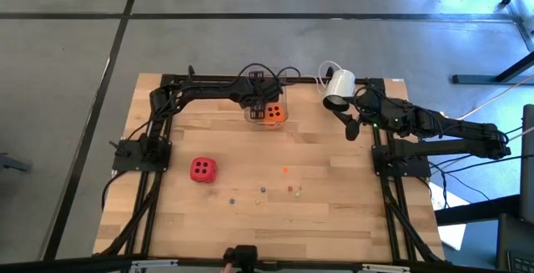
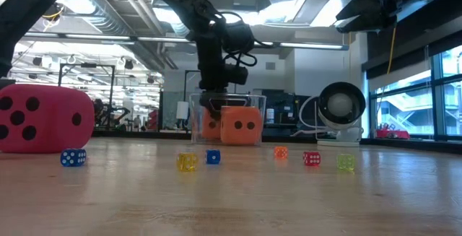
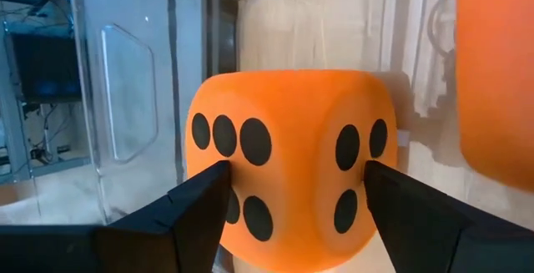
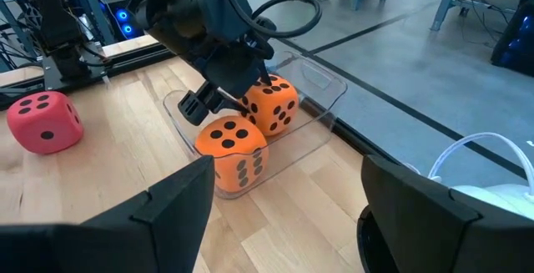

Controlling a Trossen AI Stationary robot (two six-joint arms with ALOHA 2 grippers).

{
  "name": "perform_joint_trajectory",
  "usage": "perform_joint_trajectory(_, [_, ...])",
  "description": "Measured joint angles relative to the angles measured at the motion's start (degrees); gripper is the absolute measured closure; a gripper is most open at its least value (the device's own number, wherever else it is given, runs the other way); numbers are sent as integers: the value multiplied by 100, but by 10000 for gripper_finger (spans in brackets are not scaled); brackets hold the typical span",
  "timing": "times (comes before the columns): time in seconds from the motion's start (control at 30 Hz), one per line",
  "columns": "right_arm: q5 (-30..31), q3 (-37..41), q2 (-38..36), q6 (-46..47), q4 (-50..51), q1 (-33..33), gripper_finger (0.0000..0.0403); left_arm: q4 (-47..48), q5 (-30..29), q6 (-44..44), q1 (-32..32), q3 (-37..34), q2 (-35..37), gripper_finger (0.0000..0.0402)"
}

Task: Pick & Place Dice
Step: Put the large orange die into the bin, then put the large red die in the bin

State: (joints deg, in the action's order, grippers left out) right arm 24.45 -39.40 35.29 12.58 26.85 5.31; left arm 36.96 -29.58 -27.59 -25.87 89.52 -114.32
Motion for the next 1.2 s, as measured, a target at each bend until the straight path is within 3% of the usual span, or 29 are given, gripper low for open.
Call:
perform_joint_trajectory(0.23, [2,0,0,0,0,0,101,261,87,54,2,2,11,127])
perform_joint_trajectory(0.53, [2,0,0,0,0,1,101,294,213,144,2,2,26,83])
perform_joint_trajectory(0.8, [4,0,0,0,-1,1,101,360,224,349,34,-7,444,72])
perform_joint_trajectory(1.2, [5,0,-1,26,-2,1,101,1360,560,2207,325,-7,1759,72])
